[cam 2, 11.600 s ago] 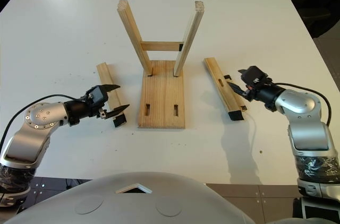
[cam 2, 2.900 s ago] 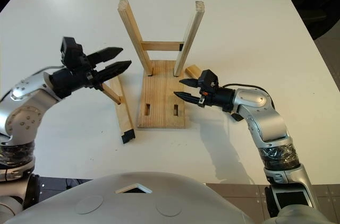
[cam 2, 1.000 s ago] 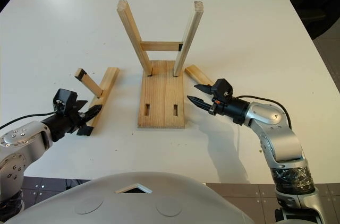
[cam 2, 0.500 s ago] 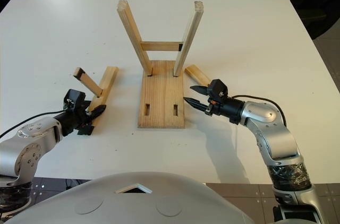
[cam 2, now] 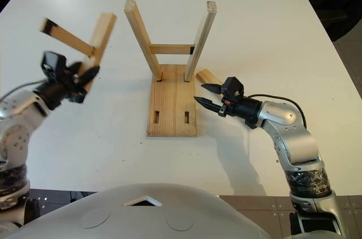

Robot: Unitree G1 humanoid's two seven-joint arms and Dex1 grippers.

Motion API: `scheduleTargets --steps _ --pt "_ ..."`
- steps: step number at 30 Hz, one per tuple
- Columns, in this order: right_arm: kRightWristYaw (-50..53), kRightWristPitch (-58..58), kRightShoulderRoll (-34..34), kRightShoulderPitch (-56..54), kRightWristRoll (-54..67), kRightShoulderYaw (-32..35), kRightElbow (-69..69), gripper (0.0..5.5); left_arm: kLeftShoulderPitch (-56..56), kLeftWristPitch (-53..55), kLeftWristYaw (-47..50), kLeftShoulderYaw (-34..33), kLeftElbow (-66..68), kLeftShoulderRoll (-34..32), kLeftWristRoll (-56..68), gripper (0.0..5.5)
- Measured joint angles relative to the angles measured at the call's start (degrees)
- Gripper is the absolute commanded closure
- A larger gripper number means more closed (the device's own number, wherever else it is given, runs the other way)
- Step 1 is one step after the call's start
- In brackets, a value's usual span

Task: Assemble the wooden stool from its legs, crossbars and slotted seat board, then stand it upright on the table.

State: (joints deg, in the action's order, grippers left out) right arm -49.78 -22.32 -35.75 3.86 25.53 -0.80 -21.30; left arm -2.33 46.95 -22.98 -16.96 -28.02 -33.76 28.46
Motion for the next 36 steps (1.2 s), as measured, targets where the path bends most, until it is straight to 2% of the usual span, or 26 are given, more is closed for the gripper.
scheduleTargets --steps 4,9,12,14,15,18,21,28,36 --pt "1.2 -4.9 2.5 -4.3 11.2 3.7 -5.0 3.26 -7.6 0.7 -0.9 -4.2 0.5 -0.5 6.8 3.50" --pt "2.1 -8.0 3.5 -7.1 19.1 4.8 -6.3 3.26 -10.7 3.6 -0.4 -5.4 -4.3 1.2 31.8 3.50" --pt "2.8 -12.1 3.7 -10.3 27.5 5.7 -7.6 3.26 -11.5 3.8 -1.8 -4.2 -9.1 0.2 44.6 3.50" --pt "3.2 -16.0 3.4 -16.6 36.1 6.9 -9.2 3.26 -14.4 4.6 -5.3 -0.4 -14.2 -1.9 50.8 3.50" --pt "3.2 -16.8 2.9 -19.7 38.5 7.3 -9.4 3.07 -15.4 4.7 -6.3 1.1 -15.6 -2.2 52.6 3.50" --pt "3.5 -19.7 1.7 -23.1 43.3 7.8 -8.9 2.77 -15.5 4.4 -7.2 3.7 -16.2 -3.1 53.7 3.50" --pt "3.6 -22.6 0.4 -23.7 48.7 8.9 -7.9 2.21 -15.5 2.3 -8.7 5.3 -16.4 -3.7 53.7 3.50" --pt "-0.1 -23.4 -2.7 -25.2 50.4 10.0 -7.5 2.21 -15.6 0.4 -8.4 7.6 -15.0 -4.7 50.2 3.50" --pt "-1.0 -23.4 -2.7 -25.7 48.7 8.7 -7.1 2.21 -15.2 -0.7 -10.2 10.7 -15.1 -5.6 45.8 3.50"
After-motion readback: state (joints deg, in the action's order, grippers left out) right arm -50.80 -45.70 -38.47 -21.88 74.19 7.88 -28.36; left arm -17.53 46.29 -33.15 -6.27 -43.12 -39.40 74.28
